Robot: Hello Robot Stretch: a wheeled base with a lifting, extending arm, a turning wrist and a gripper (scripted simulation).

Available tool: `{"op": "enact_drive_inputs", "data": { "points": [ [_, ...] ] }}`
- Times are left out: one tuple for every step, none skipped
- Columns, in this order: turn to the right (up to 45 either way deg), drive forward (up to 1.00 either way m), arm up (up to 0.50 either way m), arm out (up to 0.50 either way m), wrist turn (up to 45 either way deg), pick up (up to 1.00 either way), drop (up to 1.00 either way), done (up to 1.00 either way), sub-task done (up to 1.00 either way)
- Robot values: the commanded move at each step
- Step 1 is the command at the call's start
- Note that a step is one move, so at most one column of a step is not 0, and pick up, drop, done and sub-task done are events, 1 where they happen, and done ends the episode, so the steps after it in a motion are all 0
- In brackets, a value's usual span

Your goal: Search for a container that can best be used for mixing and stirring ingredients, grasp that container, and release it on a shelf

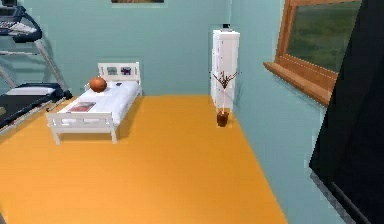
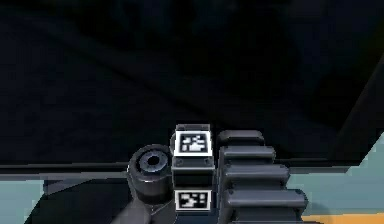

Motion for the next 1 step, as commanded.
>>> {"op": "enact_drive_inputs", "data": {
  "points": [
    [3.0, 0.0, 0.0, 0.0, 0.0, 0.0, 0.0, 0.0, 0.0]
  ]
}}
